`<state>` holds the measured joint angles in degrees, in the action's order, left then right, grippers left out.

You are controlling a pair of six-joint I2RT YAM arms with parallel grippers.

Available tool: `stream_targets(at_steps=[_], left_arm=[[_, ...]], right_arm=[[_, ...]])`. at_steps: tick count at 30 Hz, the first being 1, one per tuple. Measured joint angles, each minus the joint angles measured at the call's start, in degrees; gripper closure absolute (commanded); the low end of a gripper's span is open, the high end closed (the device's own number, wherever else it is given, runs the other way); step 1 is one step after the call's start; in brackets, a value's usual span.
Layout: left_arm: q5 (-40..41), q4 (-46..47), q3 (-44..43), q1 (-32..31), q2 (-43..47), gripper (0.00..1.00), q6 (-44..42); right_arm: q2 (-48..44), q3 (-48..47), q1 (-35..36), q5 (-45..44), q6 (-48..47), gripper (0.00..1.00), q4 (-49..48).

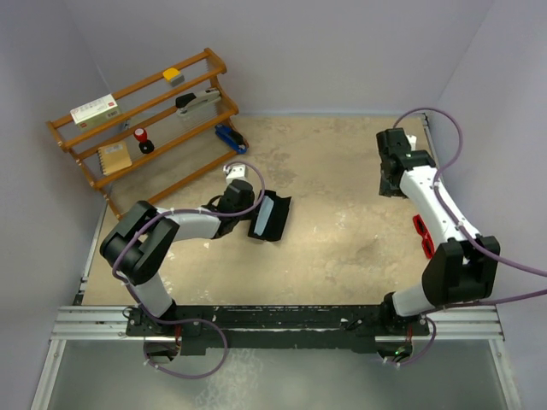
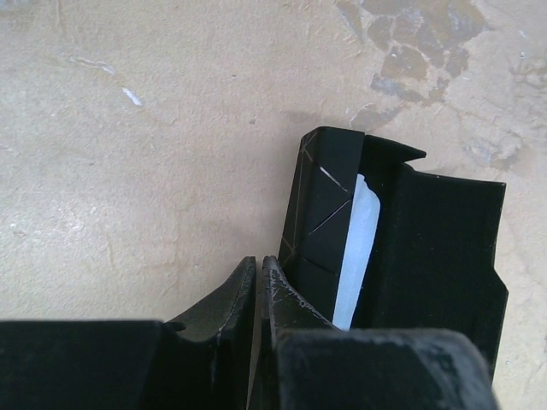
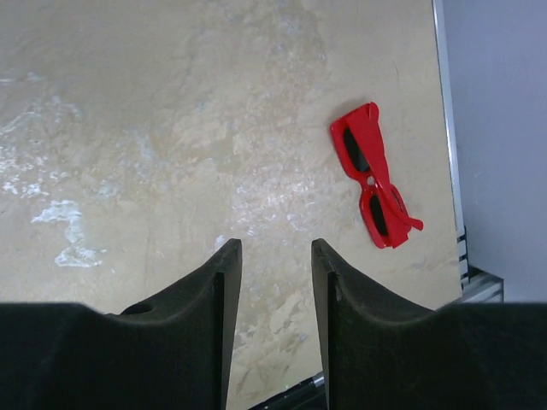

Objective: Organize the sunglasses
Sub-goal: Adjust the sunglasses at the center of the board.

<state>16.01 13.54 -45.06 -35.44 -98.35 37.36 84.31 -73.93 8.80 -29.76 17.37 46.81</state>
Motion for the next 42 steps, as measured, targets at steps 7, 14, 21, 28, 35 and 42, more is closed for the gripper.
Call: stream_targets(at_steps=[7,14,21,28,35,42], left_arm=[[-1.1,1.4,1.0,0.0,0.0,0.96,0.1],[-1.1,1.7,1.2,0.0,0.0,0.96,0.0],[-1.1,1.2,1.2,0.0,0.0,0.96,-0.5],[-1.0,-0.6,1.2,0.0,0.8,0.96,-1.0],[-1.0,-1.6,1.2,0.0,1.2,0.96,-1.0],[-0.8,-2.0,1.5,0.0,1.6,0.96,-1.2]], right_arm=[[2.1,0.1,-6.6,3.1,0.8,0.57,0.6],[4.3,0.3,-13.2,6.9,3.5,0.60,1.0],[3.8,0.3,-18.8,9.3,7.6,0.80,0.9],[3.0,0.9,-22.1,10.9,10.9,1.00,-0.5],[4.2,1.0,-27.4,12.0,11.5,1.00,-2.1],[7.4,3.2,-31.9,12.7,13.3,1.00,-4.0]])
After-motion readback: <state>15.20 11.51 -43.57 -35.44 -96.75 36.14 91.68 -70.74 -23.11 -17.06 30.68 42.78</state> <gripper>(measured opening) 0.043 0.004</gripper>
